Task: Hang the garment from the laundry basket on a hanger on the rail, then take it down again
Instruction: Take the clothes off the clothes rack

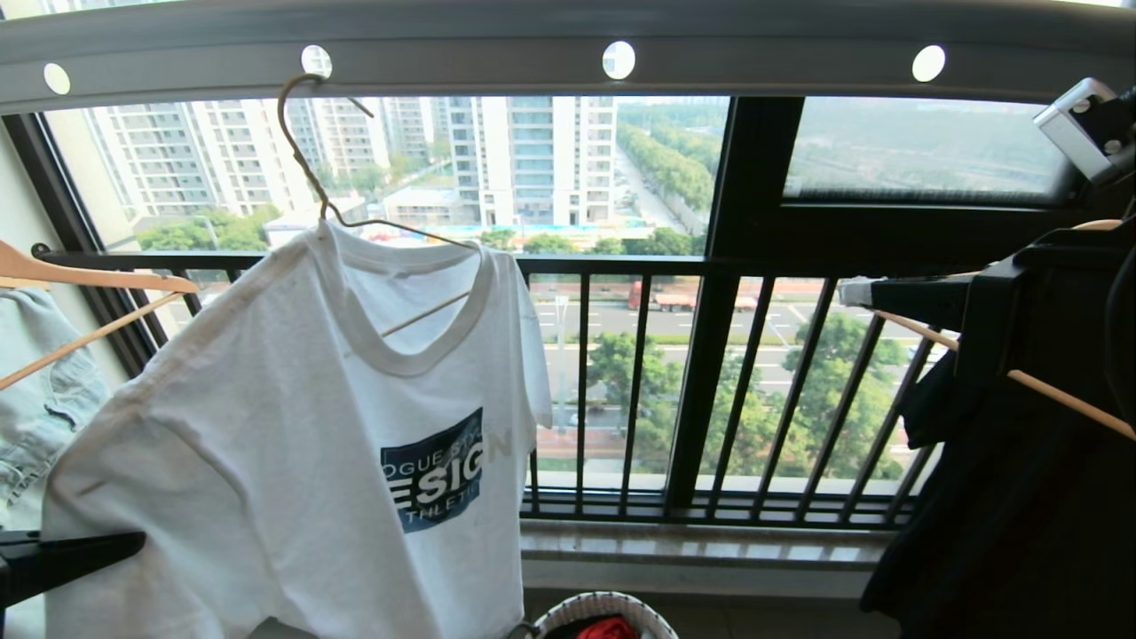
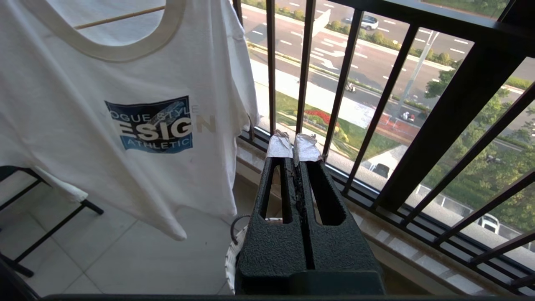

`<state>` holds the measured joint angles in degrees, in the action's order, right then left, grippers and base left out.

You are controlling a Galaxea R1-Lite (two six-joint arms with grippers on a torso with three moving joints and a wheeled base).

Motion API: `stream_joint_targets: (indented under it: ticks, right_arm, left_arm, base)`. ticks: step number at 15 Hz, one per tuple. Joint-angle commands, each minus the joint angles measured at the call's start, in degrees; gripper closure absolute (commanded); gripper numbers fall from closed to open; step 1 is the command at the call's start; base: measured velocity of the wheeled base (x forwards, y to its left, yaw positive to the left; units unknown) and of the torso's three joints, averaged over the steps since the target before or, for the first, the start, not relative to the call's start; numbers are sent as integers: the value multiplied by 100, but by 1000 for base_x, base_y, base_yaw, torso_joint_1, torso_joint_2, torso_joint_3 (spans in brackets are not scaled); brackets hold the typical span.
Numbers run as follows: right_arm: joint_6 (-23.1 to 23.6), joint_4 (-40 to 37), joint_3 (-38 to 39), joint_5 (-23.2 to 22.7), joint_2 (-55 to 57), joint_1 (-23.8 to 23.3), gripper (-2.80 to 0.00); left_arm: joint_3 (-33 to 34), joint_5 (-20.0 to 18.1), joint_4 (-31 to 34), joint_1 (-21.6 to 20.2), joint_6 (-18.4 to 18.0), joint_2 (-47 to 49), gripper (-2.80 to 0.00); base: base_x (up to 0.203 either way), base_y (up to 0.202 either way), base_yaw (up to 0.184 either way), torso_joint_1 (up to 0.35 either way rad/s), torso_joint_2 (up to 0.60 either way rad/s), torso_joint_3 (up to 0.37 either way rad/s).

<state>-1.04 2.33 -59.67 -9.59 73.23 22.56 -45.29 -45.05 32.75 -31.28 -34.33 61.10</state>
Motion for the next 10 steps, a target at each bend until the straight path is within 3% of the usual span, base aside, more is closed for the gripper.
stream_joint_targets:
  ticks: [1, 3, 10]
  right_arm:
    - [-1, 4, -9, -7, -2, 2, 0]
    - [-1, 4, -18, -7, -2, 2, 0]
    - [-1, 4, -27, -16, -28, 2, 0]
  left_arm:
    - [133, 0, 5, -9, 595, -397, 0]
    - [231, 39, -5, -106, 1005, -565, 0]
    - [784, 68, -5, -436, 947, -580, 0]
  base:
    - [0, 0, 0, 0, 0, 0]
    - [0, 0, 0, 0, 0, 0]
    - [0, 0, 0, 0, 0, 0]
